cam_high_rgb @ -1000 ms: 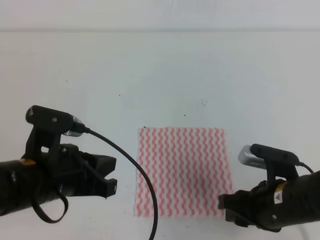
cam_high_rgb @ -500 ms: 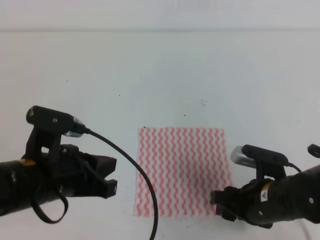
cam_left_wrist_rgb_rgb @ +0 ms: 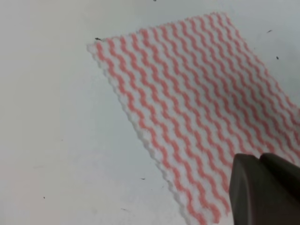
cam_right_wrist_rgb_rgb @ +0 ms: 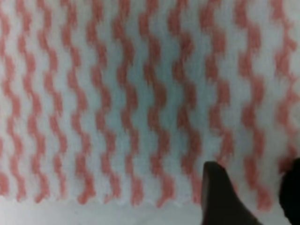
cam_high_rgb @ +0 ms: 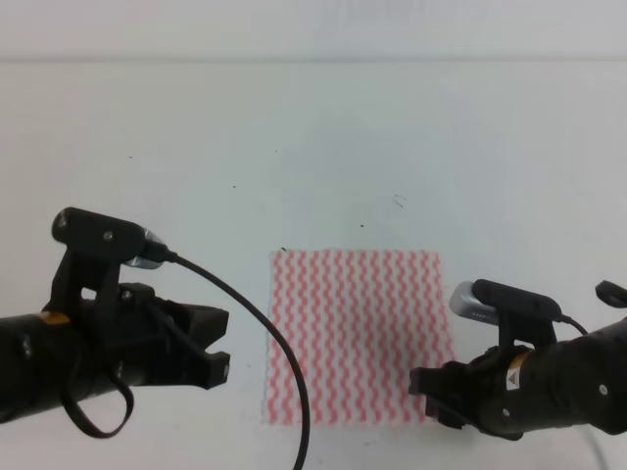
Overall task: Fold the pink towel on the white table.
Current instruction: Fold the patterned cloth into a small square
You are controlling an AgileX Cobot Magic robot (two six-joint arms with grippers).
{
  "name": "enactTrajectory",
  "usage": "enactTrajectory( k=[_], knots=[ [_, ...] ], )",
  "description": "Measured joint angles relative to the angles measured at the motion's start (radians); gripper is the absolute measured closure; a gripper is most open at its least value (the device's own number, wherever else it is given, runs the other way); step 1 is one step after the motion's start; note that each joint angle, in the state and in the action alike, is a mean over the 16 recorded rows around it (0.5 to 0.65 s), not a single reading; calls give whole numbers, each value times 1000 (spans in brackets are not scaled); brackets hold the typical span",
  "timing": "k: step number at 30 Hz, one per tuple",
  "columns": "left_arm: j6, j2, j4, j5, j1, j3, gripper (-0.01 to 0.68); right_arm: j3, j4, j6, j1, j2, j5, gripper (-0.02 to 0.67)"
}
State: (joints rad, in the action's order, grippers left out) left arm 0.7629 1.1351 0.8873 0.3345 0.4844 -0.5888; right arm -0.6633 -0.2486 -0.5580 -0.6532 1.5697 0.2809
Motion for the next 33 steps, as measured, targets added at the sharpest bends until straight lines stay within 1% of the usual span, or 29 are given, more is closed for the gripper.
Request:
enactTrajectory(
  k=[22, 26, 33],
  knots=[
    [12, 1, 0, 5, 0, 0, 677, -4, 0, 0, 0, 1, 3, 611],
    [42, -1, 0, 9, 0, 0, 677, -13, 1, 1, 0, -5, 7, 642],
    [160, -1, 0, 23, 0, 0, 677, -32, 3, 2, 1, -18, -3, 662]
  ],
)
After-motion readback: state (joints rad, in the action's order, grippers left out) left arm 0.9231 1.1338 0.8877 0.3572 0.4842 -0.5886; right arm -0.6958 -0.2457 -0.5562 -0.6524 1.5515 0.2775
